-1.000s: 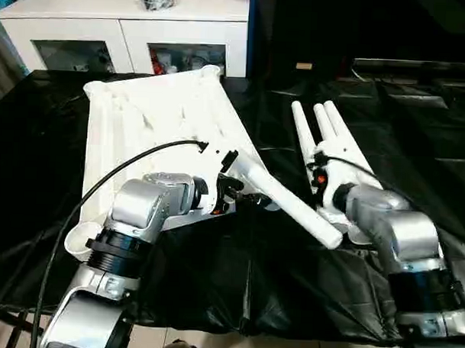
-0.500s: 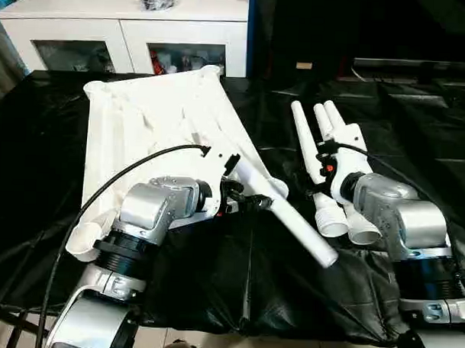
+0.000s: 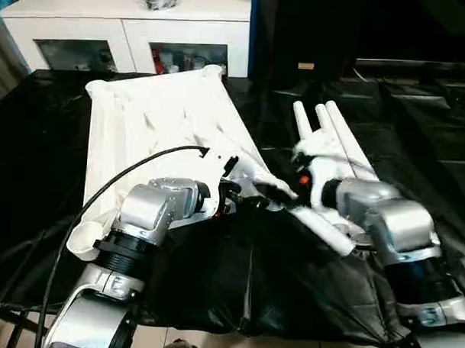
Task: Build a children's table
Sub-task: Insert table leg to table base
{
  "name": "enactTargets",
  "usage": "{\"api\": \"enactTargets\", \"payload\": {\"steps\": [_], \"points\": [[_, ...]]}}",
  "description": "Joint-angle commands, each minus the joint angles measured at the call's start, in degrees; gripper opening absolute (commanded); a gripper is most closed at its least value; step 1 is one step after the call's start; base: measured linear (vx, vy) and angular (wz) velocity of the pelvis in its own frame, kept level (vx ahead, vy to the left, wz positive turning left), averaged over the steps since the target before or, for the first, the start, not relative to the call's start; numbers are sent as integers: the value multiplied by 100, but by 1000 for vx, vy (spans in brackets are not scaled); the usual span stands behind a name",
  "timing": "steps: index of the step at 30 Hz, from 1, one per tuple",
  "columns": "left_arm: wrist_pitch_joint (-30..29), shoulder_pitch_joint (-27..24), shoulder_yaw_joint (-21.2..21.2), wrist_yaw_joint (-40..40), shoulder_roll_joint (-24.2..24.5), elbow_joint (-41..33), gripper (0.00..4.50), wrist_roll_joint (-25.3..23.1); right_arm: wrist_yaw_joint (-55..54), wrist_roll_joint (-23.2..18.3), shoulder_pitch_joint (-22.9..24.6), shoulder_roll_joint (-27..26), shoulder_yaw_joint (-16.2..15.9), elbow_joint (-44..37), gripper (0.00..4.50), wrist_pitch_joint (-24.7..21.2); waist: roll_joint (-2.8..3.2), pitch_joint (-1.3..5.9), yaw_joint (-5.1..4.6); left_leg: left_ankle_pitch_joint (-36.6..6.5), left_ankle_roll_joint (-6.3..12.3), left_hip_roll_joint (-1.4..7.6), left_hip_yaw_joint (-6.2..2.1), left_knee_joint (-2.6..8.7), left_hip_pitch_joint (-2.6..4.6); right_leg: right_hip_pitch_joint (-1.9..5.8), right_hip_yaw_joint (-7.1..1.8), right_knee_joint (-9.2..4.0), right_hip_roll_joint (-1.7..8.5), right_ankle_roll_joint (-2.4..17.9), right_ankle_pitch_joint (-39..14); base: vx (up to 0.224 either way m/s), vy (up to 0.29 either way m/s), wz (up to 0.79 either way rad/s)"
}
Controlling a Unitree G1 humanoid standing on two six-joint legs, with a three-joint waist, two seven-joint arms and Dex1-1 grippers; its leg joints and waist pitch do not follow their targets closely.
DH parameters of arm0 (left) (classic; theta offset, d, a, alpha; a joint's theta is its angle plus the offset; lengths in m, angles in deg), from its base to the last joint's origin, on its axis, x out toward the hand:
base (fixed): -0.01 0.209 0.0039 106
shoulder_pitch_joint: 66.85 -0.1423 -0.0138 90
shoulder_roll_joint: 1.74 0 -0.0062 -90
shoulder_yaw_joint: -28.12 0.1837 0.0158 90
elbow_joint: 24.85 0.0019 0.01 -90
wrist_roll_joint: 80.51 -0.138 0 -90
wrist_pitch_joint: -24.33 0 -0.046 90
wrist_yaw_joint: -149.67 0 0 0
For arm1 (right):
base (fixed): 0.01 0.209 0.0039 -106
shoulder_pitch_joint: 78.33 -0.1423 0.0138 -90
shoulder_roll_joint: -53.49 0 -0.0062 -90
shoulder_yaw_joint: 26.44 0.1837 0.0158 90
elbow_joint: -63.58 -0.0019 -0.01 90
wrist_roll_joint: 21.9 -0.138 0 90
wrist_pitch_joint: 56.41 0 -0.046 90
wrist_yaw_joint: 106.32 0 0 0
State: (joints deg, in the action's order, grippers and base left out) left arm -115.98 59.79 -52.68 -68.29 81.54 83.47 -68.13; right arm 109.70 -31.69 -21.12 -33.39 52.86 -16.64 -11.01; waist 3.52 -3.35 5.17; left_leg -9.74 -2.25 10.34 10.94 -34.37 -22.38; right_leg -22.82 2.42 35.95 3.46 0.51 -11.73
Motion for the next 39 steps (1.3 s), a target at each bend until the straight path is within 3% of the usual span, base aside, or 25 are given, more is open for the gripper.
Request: {"api": "enactTargets", "payload": {"steps": [1,5,10,12,16,24,25,26,27,29,30,31,32,34,36,37,38,39], "points": [[92,40,59,-35,109,-98,444,-63,-68,350,-117,109,-313,294,450,50,-86,431,13,-738,69,216,-146,321,103,284,-227,-467,428,1208,-742,0,0,0],[90,7,95,-92,184,-156,444,-91,-89,520,-193,145,-507,526,450,157,-121,429,12,-705,114,214,-140,319,88,304,-239,-456,437,1164,-723,0,0,0],[40,-38,121,-159,292,-279,450,-69,-40,565,-259,125,-569,686,402,261,-128,416,12,-772,126,226,-137,323,105,281,-237,-470,437,1166,-875,0,0,0],[45,-54,155,-186,351,-334,450,-74,-19,573,-287,110,-562,754,390,303,-168,413,10,-780,128,228,-130,328,108,276,-239,-475,431,1142,-914,0,0,0],[85,-59,187,-208,431,-369,450,-69,-3,561,-362,67,-509,932,357,393,-159,407,8,-827,88,236,-136,337,114,266,-241,-470,435,1152,-950,0,0,0],[208,-13,109,-209,477,-305,450,-70,-189,448,-428,-78,-193,1170,315,425,-144,417,5,-812,69,224,-132,329,111,275,-242,-463,431,1185,-813,0,0,0],[255,-2,105,-211,489,-297,450,-72,-235,443,-435,-89,-153,1200,314,439,-88,422,17,-795,57,225,-142,325,111,276,-241,-448,435,1198,-777,0,0,0],[259,-1,105,-211,490,-297,450,-72,-238,442,-436,-90,-149,1203,312,440,-103,417,7,-814,52,226,-137,332,113,269,-239,-463,422,1192,-775,0,0,0],[292,15,103,-217,499,-282,450,-65,-296,424,-432,-111,-82,1226,308,439,-77,426,12,-834,34,223,-145,329,116,277,-236,-445,423,1208,-728,0,0,0],[427,80,92,-203,454,-232,450,-52,-420,378,-386,-138,103,1259,292,437,-136,420,-11,-884,26,215,-137,335,108,286,-237,-463,424,1211,-758,0,0,0],[446,91,86,-194,438,-226,450,-48,-432,371,-378,-139,132,1264,283,438,-128,421,-5,-900,22,214,-136,331,117,283,-239,-465,430,1216,-792,0,0,0],[467,109,61,-166,408,-218,450,-37,-480,384,-368,-142,184,1281,277,447,-173,417,-8,-868,32,217,-128,335,109,287,-239,-471,425,1205,-820,0,0,0],[467,109,61,-166,408,-218,450,-37,-480,384,-368,-142,184,1281,270,447,-155,419,2,-858,30,221,-132,333,114,287,-241,-459,432,1212,-828,0,0,0],[527,157,-64,-70,298,-220,450,32,-779,394,-326,-160,439,1266,244,411,-212,417,1,-771,44,228,-120,335,111,282,-244,-467,435,1186,-868,0,0,0],[548,159,-117,-51,278,-236,450,72,-971,380,-296,-192,588,1190,236,381,-212,415,5,-709,67,224,-120,330,108,279,-247,-453,437,1173,-853,0,0,0],[551,160,-131,-48,274,-237,450,83,-1011,378,-289,-200,618,1169,228,374,-198,419,7,-697,70,224,-123,333,107,278,-244,-454,438,1169,-852,0,0,0],[615,156,-181,-60,281,-189,450,121,-1331,382,-242,-321,800,988,210,353,-47,426,16,-661,41,221,-139,318,117,262,-245,-431,432,1151,-767,0,0,0],[625,156,-187,-66,285,-177,450,126,-1388,381,-235,-348,832,960,210,355,-94,423,-11,-667,47,220,-118,327,116,250,-248,-467,412,1127,-717,0,0,0]]}}
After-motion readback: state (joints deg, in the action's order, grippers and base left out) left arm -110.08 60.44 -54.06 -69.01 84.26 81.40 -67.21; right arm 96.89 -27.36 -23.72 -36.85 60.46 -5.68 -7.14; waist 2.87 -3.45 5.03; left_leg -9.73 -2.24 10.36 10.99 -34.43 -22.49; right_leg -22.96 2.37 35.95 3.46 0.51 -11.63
